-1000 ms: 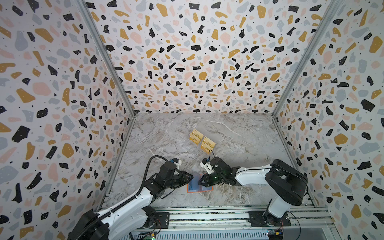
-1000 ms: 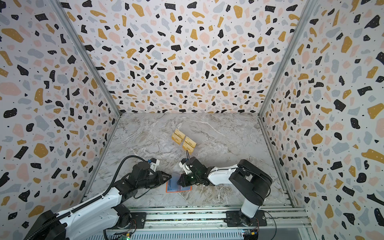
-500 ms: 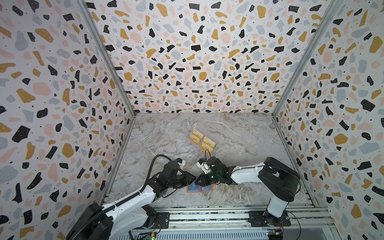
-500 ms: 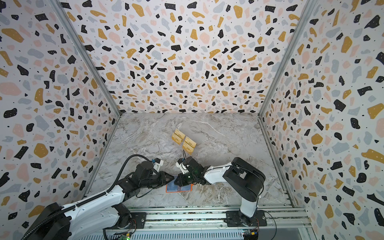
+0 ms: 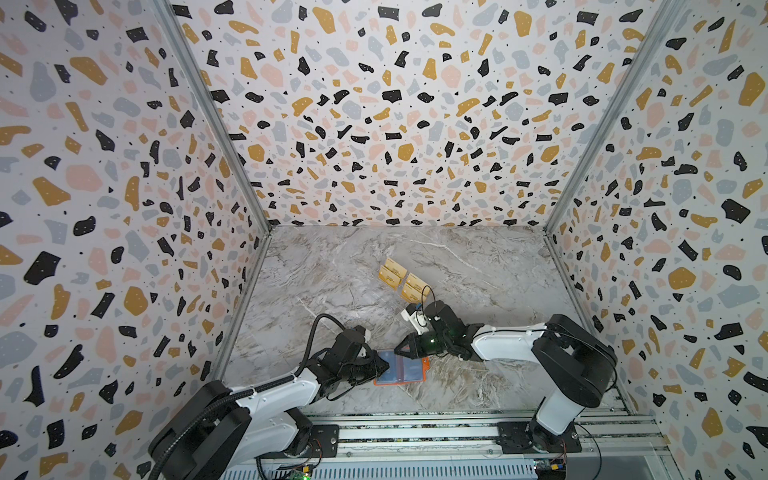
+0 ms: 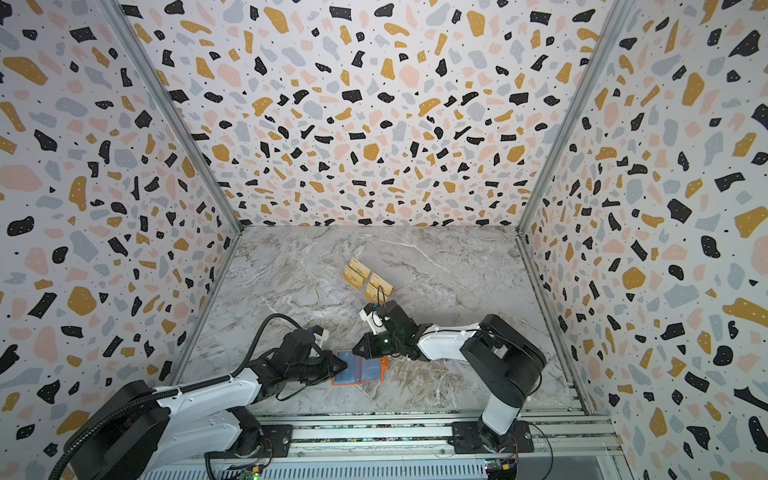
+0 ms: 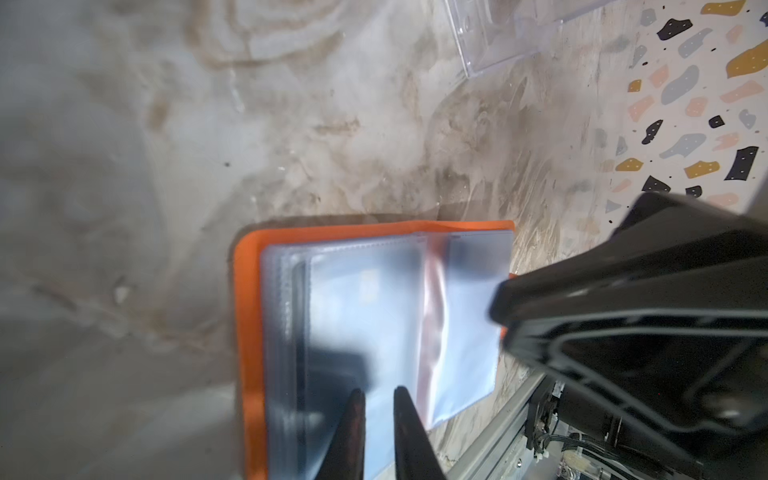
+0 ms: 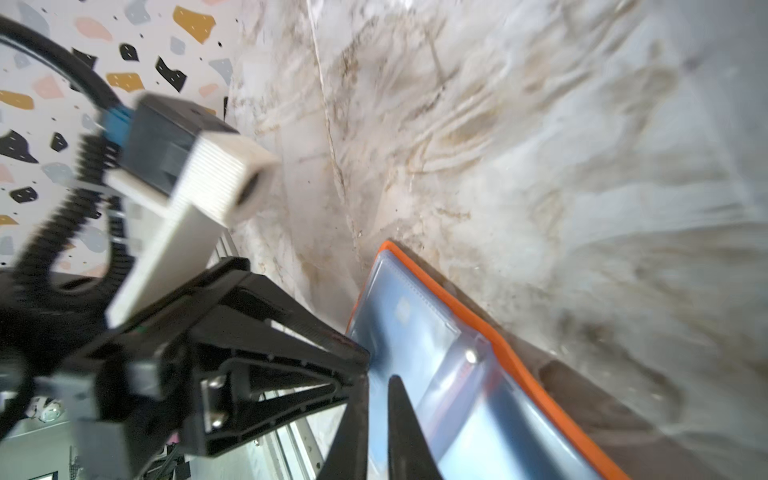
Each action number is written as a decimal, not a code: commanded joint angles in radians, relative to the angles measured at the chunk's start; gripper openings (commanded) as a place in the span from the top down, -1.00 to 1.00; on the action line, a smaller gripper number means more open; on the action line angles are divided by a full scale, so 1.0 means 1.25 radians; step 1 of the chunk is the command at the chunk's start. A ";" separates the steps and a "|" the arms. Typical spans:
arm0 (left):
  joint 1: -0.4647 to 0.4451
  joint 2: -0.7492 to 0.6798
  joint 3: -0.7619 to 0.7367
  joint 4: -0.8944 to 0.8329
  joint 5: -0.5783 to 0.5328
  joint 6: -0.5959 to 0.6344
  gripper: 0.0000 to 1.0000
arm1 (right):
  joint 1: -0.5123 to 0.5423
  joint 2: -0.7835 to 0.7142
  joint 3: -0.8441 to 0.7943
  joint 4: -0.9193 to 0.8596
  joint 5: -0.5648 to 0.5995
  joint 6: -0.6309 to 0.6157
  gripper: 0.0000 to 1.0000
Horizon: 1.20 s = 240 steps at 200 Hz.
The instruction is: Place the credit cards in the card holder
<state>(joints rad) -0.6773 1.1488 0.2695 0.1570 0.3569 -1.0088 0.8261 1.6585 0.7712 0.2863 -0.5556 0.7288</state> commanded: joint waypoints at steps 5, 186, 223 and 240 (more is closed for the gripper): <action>-0.004 -0.001 0.005 -0.003 -0.013 0.017 0.64 | -0.056 -0.042 0.101 -0.136 -0.007 -0.107 0.69; -0.004 -0.018 0.019 -0.004 -0.001 0.016 0.55 | -0.182 0.182 0.544 -0.536 0.206 -0.463 0.47; -0.004 -0.013 0.019 -0.005 -0.004 0.016 0.55 | -0.176 0.173 0.535 -0.523 0.178 -0.464 0.50; -0.004 -0.014 0.017 -0.009 -0.006 0.016 0.54 | -0.170 0.171 0.535 -0.521 0.174 -0.472 0.51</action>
<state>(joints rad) -0.6792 1.1336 0.2737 0.1497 0.3565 -1.0046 0.6014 1.8950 1.4143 -0.3450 -0.3244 0.1665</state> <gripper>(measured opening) 0.227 0.249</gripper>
